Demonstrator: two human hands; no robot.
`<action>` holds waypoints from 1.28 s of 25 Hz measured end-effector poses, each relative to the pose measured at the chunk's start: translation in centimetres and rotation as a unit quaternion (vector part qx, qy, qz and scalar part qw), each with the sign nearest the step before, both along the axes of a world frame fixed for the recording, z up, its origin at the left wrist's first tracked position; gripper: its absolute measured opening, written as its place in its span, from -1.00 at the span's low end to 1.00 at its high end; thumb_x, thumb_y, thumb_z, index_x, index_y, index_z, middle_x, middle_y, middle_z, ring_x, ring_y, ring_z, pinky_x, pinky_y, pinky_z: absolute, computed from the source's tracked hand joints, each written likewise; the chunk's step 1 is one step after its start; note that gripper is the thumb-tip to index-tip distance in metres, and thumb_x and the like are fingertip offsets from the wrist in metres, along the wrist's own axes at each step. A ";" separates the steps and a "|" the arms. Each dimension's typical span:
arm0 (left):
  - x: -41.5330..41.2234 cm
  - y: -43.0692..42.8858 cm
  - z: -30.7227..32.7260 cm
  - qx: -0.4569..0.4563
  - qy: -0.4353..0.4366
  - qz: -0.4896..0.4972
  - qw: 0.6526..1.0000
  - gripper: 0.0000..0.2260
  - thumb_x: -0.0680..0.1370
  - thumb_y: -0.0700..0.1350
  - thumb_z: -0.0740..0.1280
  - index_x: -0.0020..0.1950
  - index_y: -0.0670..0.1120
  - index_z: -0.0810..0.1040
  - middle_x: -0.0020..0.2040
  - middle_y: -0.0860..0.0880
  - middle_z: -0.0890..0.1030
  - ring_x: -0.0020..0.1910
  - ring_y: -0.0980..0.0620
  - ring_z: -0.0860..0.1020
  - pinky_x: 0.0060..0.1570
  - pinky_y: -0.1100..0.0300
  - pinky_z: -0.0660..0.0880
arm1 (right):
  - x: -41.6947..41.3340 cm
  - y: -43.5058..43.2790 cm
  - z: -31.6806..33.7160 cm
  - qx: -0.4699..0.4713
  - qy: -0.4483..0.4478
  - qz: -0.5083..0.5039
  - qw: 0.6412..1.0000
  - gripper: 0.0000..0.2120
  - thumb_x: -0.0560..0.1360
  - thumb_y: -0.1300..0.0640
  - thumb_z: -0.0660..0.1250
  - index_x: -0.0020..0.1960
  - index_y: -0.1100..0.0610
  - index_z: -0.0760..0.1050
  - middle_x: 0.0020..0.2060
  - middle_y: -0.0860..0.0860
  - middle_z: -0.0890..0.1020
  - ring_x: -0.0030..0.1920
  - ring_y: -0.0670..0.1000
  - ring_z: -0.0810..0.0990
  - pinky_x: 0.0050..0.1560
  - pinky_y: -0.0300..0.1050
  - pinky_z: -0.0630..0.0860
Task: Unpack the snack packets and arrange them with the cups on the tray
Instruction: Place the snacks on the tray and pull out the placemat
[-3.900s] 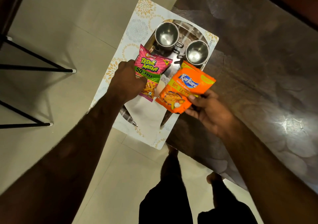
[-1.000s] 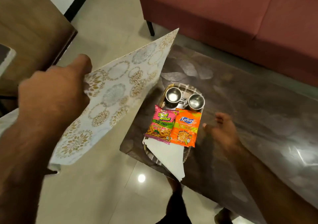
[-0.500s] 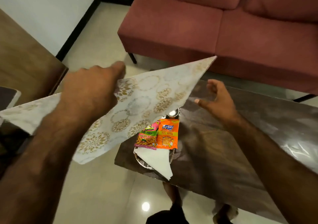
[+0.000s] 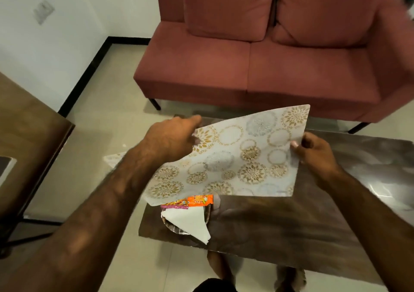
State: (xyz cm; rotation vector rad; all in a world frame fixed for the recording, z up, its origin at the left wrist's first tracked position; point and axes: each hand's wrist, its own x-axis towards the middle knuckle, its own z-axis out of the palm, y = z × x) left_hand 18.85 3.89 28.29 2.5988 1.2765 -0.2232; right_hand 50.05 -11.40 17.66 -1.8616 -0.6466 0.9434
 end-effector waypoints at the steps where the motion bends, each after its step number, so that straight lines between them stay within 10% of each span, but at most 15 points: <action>1: 0.5 0.1 -0.2 -0.029 -0.008 -0.007 1.000 -0.77 0.60 0.08 0.33 0.20 0.10 0.40 0.02 0.03 0.61 -0.04 -0.07 0.54 -0.14 0.05 0.46 | 0.9 -1.1 0.2 -0.002 0.004 -0.009 1.000 -0.79 0.69 0.29 0.30 0.27 0.17 0.62 0.20 0.13 0.73 0.22 0.23 0.72 0.27 0.29 0.64; 8: 0.2 2.7 -3.8 -0.206 -0.102 0.039 0.972 -0.85 0.49 -0.02 0.52 -0.11 -0.07 0.64 -0.14 -0.01 0.69 -0.15 0.00 0.64 -0.13 0.08 0.55 | 6.9 -7.7 0.3 -0.031 -0.008 -0.106 0.994 -0.77 0.72 0.23 0.26 0.04 -0.04 0.60 0.01 0.00 0.75 0.02 0.12 0.75 -0.06 -0.02 0.67; 16: 4.1 -0.6 -10.4 -0.440 -0.394 0.311 0.744 -0.62 0.42 -0.13 0.52 0.20 -0.20 0.59 -0.05 -0.12 0.72 -0.31 -0.06 0.65 -0.35 0.12 0.55 | 13.5 -13.2 -1.4 -0.034 0.038 -0.217 0.975 -0.85 0.73 0.19 0.25 0.17 0.05 0.59 -0.07 -0.11 0.72 -0.12 -0.10 0.71 -0.42 -0.35 0.60; 20: 8.5 -3.8 -14.6 -0.457 -0.308 0.317 0.772 -0.80 0.59 -0.20 0.37 0.20 -0.09 0.63 0.12 -0.13 0.73 0.07 -0.21 0.69 -0.02 -0.12 0.62 | 17.5 -16.0 -3.9 -0.056 0.039 -0.250 0.966 -0.86 0.74 0.19 0.24 0.19 0.07 0.57 -0.07 -0.13 0.66 -0.14 -0.18 0.62 -0.46 -0.45 0.50; 32: 22.2 -9.0 -24.0 -0.371 -0.246 0.361 0.819 -0.76 0.63 -0.24 0.30 0.30 -0.17 0.57 0.17 -0.16 0.67 0.08 -0.20 0.65 0.08 -0.16 0.58 | 29.4 -19.5 -16.0 -0.152 0.031 -0.224 0.962 -0.70 0.74 0.10 0.24 0.43 0.12 0.54 0.36 0.04 0.65 0.03 -0.06 0.57 -0.23 -0.30 0.40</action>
